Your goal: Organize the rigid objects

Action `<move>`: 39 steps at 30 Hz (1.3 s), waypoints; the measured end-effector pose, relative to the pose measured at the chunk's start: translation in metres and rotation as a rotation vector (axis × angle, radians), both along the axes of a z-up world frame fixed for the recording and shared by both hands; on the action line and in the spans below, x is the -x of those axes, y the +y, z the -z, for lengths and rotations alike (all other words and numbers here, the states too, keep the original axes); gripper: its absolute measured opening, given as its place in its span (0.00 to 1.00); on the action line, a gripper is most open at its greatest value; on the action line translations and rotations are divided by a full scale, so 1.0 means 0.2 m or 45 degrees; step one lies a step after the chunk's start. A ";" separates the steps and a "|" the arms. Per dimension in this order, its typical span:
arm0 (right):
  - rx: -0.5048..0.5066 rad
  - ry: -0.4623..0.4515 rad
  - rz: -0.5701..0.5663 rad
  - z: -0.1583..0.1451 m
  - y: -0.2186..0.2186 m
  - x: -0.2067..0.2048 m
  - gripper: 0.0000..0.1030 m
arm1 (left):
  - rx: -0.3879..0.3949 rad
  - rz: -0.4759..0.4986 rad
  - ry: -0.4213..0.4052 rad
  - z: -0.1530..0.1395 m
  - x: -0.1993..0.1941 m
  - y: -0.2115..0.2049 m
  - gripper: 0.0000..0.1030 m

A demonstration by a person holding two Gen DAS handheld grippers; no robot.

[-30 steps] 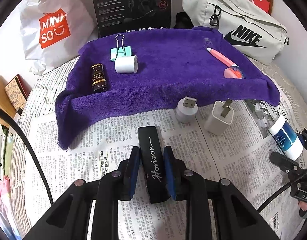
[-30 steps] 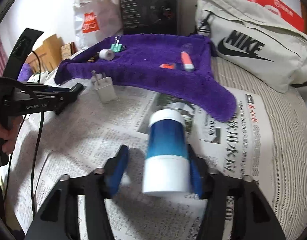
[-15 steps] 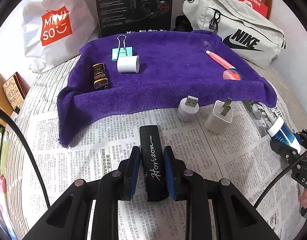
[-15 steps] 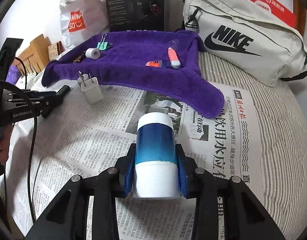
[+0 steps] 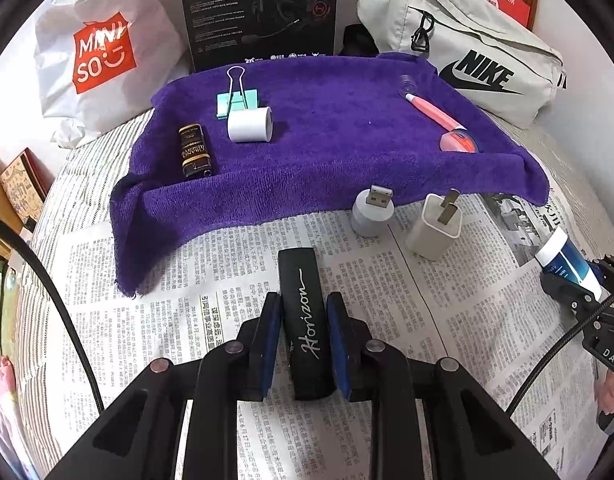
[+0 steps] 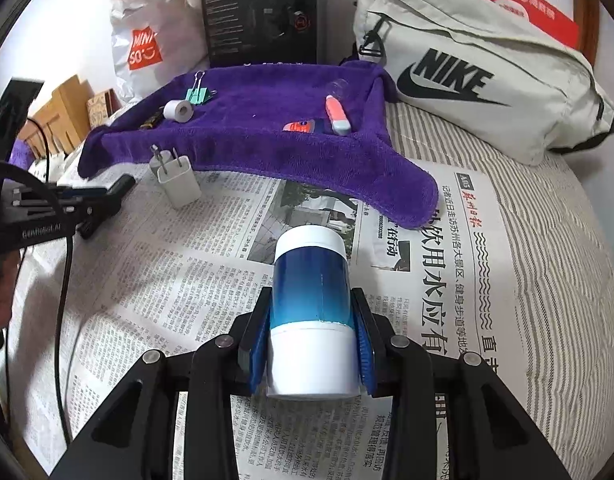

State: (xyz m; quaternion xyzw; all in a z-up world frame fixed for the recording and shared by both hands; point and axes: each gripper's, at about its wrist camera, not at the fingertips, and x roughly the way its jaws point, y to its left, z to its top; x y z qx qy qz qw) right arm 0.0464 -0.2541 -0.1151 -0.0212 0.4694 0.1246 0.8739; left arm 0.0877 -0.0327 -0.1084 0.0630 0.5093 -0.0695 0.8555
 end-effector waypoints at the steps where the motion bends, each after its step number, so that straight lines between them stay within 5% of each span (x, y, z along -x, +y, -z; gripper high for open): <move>1: -0.001 0.003 -0.003 0.00 0.00 0.00 0.35 | 0.002 0.000 0.005 0.00 0.00 0.00 0.21; 27: -0.083 -0.007 -0.084 -0.25 0.06 -0.10 0.35 | 0.134 -0.032 -0.017 -0.19 0.00 0.13 0.20; 31: -0.107 -0.005 -0.098 -0.28 0.08 -0.15 0.35 | 0.152 -0.024 -0.022 -0.23 -0.04 0.13 0.12; 39: -0.099 0.019 -0.122 -0.27 0.11 -0.21 0.35 | 0.207 -0.043 0.008 -0.18 -0.11 0.17 0.12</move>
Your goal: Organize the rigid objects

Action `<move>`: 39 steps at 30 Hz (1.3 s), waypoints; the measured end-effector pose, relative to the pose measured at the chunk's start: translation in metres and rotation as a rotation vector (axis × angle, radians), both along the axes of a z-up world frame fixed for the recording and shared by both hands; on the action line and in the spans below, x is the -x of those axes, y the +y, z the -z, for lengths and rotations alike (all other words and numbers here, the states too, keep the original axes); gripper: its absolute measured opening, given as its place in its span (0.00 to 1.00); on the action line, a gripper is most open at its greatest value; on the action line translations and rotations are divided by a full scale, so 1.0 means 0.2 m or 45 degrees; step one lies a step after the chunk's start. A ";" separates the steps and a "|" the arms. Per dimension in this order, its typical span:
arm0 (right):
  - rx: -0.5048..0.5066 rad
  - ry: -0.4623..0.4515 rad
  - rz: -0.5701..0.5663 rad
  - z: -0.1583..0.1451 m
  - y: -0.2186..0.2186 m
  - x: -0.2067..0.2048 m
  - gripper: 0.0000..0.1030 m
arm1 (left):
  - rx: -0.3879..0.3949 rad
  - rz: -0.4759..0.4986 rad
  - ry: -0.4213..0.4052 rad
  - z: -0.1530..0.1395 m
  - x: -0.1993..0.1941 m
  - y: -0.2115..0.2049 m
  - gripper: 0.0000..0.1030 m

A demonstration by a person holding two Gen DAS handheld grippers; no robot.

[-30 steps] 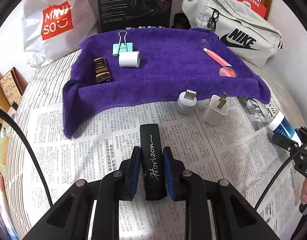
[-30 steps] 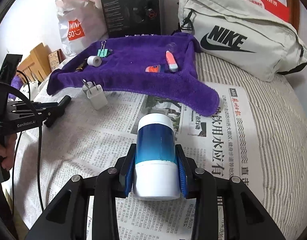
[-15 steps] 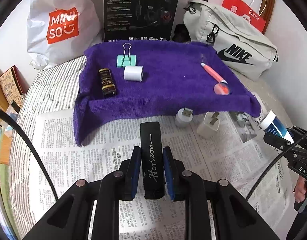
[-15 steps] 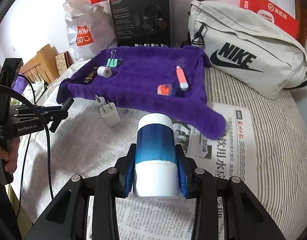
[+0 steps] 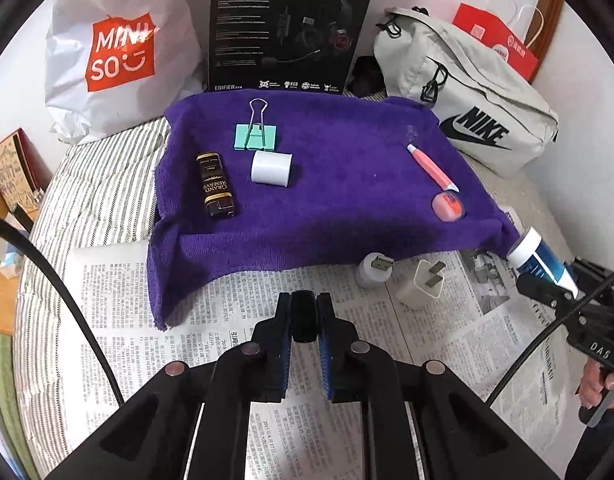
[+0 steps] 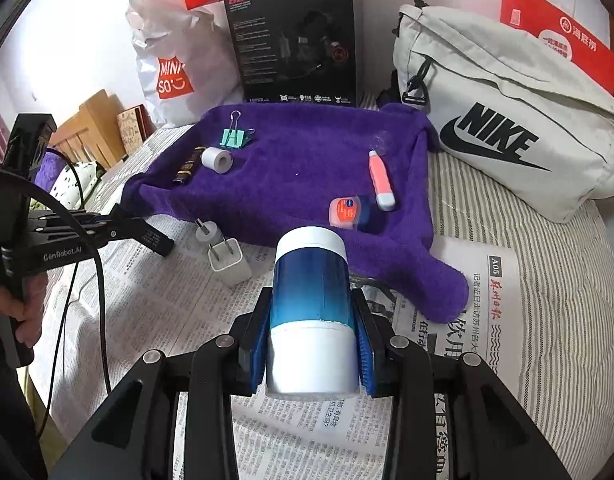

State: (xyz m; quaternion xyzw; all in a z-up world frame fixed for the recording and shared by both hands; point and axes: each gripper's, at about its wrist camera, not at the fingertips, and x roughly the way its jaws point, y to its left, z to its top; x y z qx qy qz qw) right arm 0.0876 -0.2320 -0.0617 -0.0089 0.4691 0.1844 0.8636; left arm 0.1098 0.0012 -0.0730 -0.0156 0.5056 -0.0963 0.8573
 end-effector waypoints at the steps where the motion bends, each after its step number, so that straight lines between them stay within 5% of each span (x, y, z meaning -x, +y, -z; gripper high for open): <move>1: 0.003 0.002 0.002 0.00 0.00 0.00 0.35 | 0.005 -0.007 0.001 0.00 0.00 0.01 0.12; 21: -0.022 -0.029 0.022 -0.09 0.03 -0.27 0.35 | 0.023 0.003 -0.090 -0.22 -0.18 0.03 0.12; 39: 0.036 0.034 0.061 0.12 0.14 -0.76 0.35 | 0.022 -0.006 -0.017 -0.07 -0.42 0.12 0.12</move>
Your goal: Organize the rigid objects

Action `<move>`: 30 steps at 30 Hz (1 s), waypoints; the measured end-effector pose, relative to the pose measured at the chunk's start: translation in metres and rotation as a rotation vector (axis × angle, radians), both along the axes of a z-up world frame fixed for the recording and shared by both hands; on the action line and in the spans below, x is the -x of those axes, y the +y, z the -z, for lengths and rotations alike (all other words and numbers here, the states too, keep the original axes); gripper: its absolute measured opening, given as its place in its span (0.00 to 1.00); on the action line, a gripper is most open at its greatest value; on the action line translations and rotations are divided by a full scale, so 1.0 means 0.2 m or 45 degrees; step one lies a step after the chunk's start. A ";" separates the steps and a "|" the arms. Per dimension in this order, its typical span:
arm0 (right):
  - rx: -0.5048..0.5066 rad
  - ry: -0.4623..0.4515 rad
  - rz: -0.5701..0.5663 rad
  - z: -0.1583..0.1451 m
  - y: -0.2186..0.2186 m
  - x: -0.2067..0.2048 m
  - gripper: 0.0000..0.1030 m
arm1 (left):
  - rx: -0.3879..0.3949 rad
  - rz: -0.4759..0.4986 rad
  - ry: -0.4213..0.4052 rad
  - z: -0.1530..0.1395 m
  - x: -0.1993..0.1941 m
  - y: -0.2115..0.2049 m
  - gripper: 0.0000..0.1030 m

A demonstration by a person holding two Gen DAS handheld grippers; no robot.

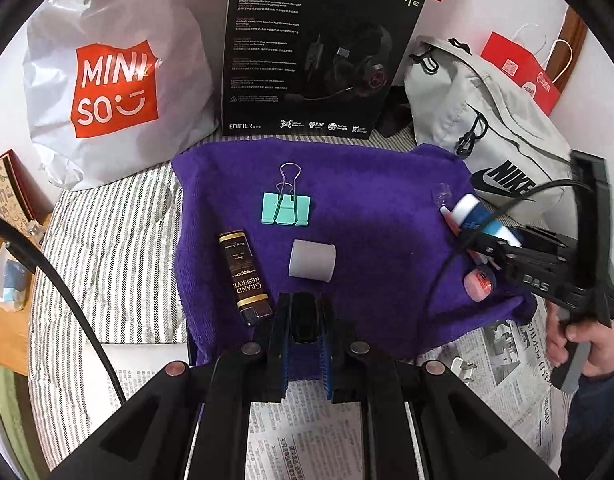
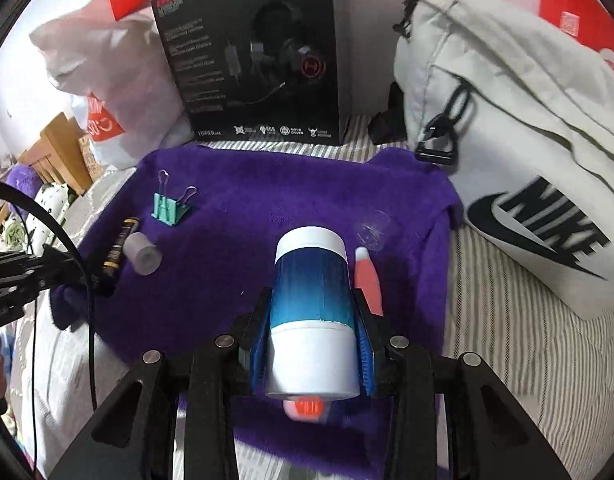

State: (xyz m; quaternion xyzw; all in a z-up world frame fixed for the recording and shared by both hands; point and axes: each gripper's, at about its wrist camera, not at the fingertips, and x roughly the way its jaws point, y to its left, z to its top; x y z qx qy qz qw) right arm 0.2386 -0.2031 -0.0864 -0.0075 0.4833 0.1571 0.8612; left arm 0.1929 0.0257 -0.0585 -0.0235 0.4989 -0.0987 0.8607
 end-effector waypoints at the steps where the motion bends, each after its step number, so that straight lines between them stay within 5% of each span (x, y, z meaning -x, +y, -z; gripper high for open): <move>1: 0.013 0.010 -0.001 0.02 0.01 -0.02 0.35 | -0.001 0.000 -0.001 0.00 0.00 0.00 0.12; 27: 0.122 0.087 -0.082 0.16 0.15 -0.18 0.36 | 0.026 -0.004 0.026 0.06 -0.02 0.04 0.12; 30: 0.106 0.096 -0.104 0.16 0.14 -0.18 0.42 | 0.027 -0.004 0.024 0.06 -0.03 0.04 0.12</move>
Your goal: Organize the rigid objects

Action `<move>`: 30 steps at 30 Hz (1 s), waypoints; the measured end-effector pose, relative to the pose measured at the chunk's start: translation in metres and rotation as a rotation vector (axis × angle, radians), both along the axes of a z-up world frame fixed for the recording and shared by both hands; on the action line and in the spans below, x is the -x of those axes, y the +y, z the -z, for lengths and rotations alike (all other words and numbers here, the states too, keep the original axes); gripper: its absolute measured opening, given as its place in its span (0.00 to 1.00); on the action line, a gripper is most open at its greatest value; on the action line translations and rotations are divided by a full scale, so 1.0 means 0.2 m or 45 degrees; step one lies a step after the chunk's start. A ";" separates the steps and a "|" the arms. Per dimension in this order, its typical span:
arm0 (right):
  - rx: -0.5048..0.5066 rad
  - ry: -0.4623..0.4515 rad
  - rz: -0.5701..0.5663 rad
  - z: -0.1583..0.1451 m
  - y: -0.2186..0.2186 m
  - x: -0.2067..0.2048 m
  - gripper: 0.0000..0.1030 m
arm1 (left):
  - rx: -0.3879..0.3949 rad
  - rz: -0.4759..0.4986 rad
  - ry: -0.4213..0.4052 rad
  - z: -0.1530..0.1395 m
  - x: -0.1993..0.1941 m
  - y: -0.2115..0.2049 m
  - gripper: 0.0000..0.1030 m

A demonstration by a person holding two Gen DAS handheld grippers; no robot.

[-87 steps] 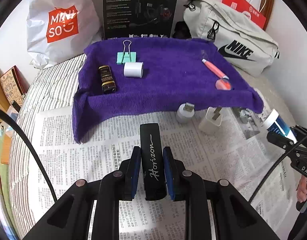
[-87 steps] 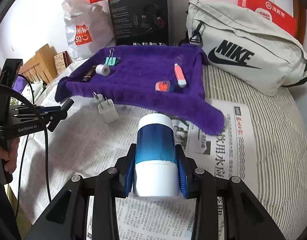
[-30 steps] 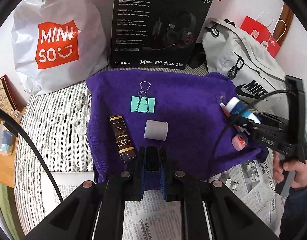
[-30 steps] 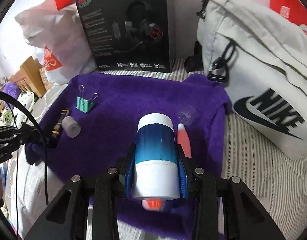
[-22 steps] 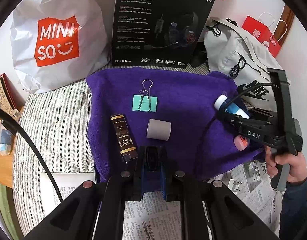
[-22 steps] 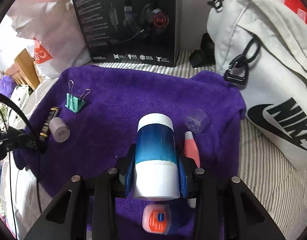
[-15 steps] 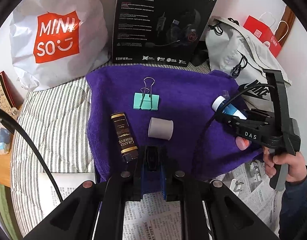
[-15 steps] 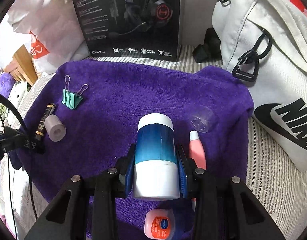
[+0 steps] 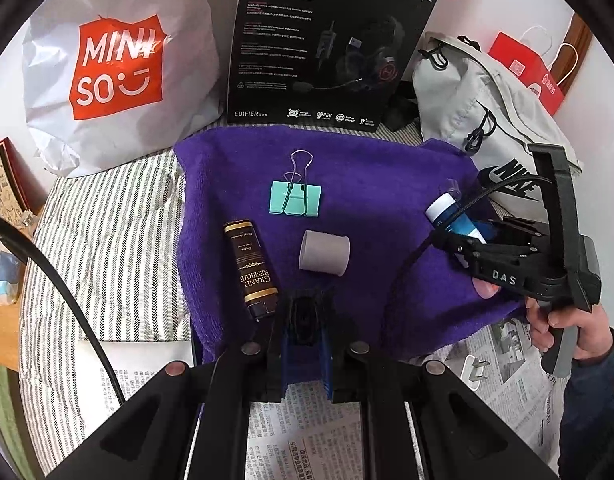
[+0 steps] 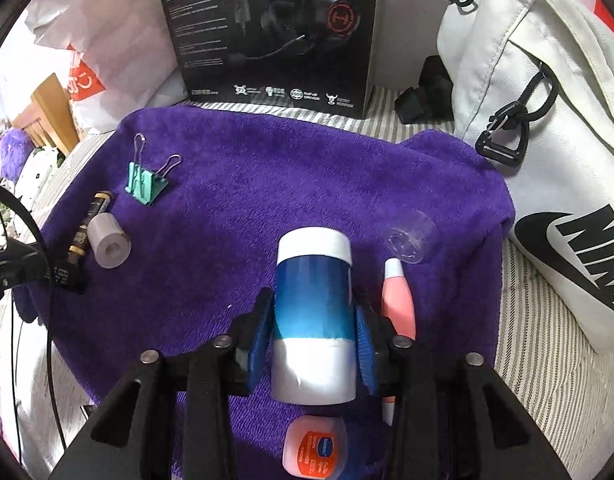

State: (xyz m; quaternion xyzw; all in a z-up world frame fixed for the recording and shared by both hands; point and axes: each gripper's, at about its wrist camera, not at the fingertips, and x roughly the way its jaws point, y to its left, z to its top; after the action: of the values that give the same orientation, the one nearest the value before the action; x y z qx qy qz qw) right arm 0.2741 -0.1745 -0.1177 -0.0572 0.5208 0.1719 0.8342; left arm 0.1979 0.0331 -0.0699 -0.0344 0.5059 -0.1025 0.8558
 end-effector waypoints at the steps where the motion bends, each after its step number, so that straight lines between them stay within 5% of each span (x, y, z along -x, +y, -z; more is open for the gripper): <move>1: -0.003 0.001 -0.008 0.00 0.00 0.01 0.44 | -0.002 0.003 0.000 0.00 0.00 0.00 0.12; 13: -0.070 -0.111 0.034 -0.19 -0.18 0.12 0.51 | 0.008 0.115 -0.002 0.00 -0.05 -0.19 0.12; 19: -0.162 -0.100 0.103 -0.24 -0.30 0.15 0.51 | 0.149 0.060 0.023 0.03 -0.05 -0.13 0.12; 30: -0.147 -0.077 0.082 -0.21 -0.29 0.20 0.51 | 0.152 -0.028 0.054 0.10 -0.01 0.03 0.25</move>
State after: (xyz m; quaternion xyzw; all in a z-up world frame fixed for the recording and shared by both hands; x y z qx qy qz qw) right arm 0.2340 -0.2324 -0.0756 0.0027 0.4860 0.1731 0.8566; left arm 0.1992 0.0386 -0.0891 -0.0931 0.5165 -0.1225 0.8424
